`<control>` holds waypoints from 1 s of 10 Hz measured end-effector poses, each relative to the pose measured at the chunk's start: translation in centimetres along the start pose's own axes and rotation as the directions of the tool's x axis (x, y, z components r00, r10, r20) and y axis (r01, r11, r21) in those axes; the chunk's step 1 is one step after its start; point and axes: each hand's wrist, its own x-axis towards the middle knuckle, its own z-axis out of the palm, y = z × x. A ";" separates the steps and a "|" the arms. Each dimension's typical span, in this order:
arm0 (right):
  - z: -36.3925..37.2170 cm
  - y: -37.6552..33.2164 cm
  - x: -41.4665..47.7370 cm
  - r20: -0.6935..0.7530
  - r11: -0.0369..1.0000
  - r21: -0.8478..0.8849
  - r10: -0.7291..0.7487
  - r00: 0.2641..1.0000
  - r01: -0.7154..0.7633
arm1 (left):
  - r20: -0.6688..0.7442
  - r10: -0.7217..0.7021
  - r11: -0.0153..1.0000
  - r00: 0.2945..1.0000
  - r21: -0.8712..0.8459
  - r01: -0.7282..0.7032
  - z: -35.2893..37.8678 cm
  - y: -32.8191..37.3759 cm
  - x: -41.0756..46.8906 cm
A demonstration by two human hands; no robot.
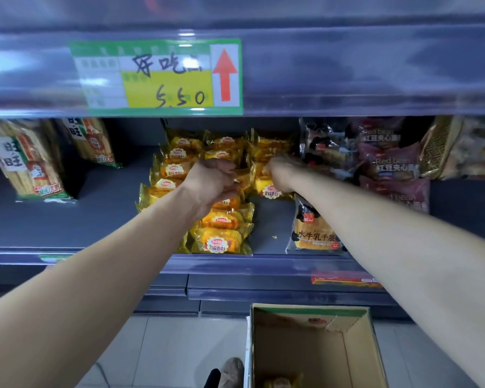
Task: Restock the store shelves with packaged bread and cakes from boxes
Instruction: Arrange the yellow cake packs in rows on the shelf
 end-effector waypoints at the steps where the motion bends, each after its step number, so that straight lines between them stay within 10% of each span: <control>1: -0.3 0.0 -0.6 -0.044 0.999 0.035 -0.020 0.999 0.021 | 0.039 -0.013 0.999 0.999 0.033 0.011 0.2 -0.6 -0.4; 5: -2.9 2.5 -13.6 -0.367 0.913 0.350 -0.073 0.927 0.210 | 0.295 -0.164 0.963 0.941 0.255 0.087 6.1 -4.9 -5.0; 10: 25.0 9.5 -24.9 0.375 0.951 0.299 -0.045 0.926 -0.074 | 0.234 -0.503 0.589 0.832 0.797 0.132 13.4 -28.6 -9.8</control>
